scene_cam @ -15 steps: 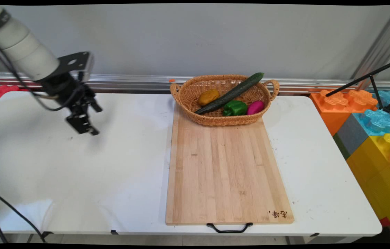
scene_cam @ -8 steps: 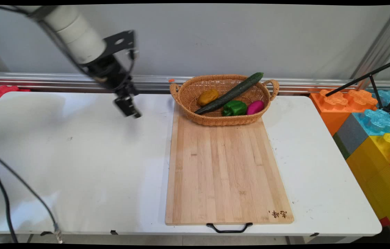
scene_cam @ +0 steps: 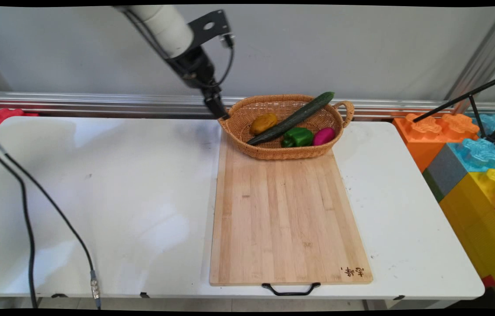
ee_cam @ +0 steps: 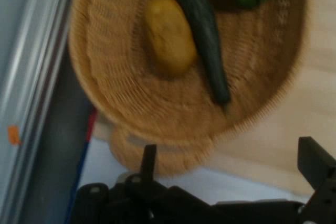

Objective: Pick up the potato from the vegetable basket, then place the picked object on the cutting board

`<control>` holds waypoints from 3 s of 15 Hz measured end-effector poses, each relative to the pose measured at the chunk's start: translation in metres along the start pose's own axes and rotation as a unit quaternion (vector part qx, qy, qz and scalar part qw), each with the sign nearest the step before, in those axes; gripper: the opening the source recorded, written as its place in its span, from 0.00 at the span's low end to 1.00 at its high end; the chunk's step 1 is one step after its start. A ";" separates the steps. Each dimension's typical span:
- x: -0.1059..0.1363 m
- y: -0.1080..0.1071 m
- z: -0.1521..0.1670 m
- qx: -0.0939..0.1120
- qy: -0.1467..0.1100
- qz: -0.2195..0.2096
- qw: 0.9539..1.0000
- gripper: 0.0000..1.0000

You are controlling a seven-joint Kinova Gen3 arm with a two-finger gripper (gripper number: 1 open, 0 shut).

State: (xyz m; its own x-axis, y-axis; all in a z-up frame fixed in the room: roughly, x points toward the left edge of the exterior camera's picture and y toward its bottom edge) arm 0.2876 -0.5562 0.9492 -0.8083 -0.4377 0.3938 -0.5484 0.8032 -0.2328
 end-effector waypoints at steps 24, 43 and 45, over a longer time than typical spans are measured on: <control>0.041 -0.037 0.203 0.014 0.033 -0.154 0.987 1.00; 0.082 0.004 0.113 0.030 0.110 -0.115 0.987 0.00; 0.090 0.028 0.090 0.008 0.122 -0.099 0.988 0.00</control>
State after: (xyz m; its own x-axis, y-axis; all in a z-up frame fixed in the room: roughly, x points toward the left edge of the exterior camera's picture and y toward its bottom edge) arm 0.1803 -0.6098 0.8979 -0.6106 -0.4739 0.6345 -0.6950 0.7048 -0.1424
